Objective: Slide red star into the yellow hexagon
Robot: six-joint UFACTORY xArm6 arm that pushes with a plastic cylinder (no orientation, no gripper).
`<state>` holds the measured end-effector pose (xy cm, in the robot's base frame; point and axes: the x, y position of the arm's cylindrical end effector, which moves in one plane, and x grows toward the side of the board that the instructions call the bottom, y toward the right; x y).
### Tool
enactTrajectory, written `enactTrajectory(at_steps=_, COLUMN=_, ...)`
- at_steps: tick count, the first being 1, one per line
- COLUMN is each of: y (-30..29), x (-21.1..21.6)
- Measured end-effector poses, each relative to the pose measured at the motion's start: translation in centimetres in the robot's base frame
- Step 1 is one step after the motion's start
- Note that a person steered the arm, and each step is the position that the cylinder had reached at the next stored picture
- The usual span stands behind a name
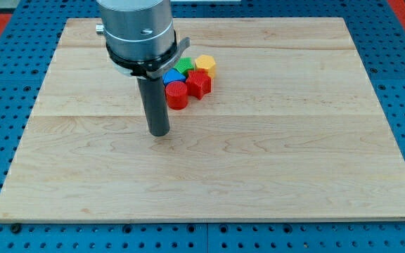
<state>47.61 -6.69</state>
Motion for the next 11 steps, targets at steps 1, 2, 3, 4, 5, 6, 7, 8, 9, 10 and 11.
enactTrajectory(at_steps=1, y=0.0, x=0.0)
enactTrajectory(at_steps=2, y=0.3, x=0.0)
enactTrajectory(at_steps=3, y=0.3, x=-1.2)
enactTrajectory(at_steps=4, y=1.7, x=-2.2)
enactTrajectory(at_steps=5, y=4.3, x=-4.5)
enactTrajectory(at_steps=6, y=4.3, x=-5.8)
enactTrajectory(at_steps=7, y=3.9, x=-6.3)
enactTrajectory(at_steps=8, y=4.3, x=-7.0)
enactTrajectory(at_steps=9, y=9.5, x=-8.8)
enactTrajectory(at_steps=10, y=16.2, x=-11.9)
enactTrajectory(at_steps=11, y=19.6, x=-13.6)
